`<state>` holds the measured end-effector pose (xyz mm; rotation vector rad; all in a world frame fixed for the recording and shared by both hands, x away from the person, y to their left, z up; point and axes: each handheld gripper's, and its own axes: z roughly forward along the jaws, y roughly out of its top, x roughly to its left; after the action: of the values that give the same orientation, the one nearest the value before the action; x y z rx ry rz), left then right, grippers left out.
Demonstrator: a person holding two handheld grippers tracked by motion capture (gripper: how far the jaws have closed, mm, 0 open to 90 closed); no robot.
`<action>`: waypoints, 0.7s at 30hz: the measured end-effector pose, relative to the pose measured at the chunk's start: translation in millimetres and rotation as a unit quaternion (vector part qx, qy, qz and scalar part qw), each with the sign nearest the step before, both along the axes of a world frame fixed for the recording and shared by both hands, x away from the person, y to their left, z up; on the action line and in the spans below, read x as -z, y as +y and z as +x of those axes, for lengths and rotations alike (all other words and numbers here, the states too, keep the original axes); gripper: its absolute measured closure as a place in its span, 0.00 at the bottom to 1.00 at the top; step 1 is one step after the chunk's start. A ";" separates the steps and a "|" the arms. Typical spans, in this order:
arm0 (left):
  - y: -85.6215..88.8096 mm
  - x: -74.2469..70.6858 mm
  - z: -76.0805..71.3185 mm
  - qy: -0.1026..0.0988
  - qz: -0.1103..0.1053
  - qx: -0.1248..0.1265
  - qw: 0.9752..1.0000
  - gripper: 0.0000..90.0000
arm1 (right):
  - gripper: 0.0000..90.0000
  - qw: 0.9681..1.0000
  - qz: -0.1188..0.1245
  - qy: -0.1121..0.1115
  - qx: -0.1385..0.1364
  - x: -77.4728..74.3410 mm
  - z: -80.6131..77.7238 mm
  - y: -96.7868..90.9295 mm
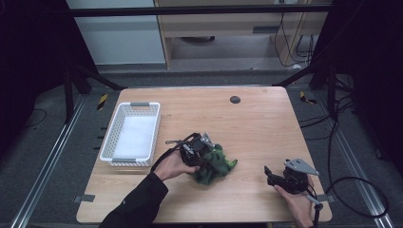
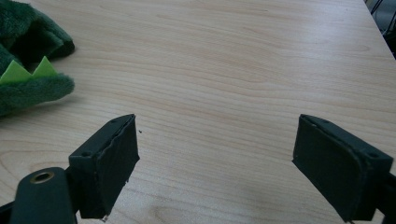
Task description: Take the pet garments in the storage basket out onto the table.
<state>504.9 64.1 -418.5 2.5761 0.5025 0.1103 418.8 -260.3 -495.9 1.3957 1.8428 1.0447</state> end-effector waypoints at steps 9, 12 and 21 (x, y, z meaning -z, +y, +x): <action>0.8 1.3 -2.4 -0.005 -0.004 -0.002 1.000 0.62 | 0.16 1.000 0.000 0.001 -0.001 0.1 0.0 0.3; 1.7 0.6 -4.7 -0.015 -0.008 -0.004 1.000 0.52 | 0.15 1.000 -0.003 -0.001 -0.002 0.5 0.3 -0.1; 8.6 -7.9 -12.7 -0.029 -0.032 -0.011 0.999 0.31 | 0.15 1.000 -0.001 0.002 -0.002 0.5 0.2 0.5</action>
<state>492.2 72.7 -410.6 2.4984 0.5037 0.1733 419.1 -259.8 -496.4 1.3936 1.8504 1.0424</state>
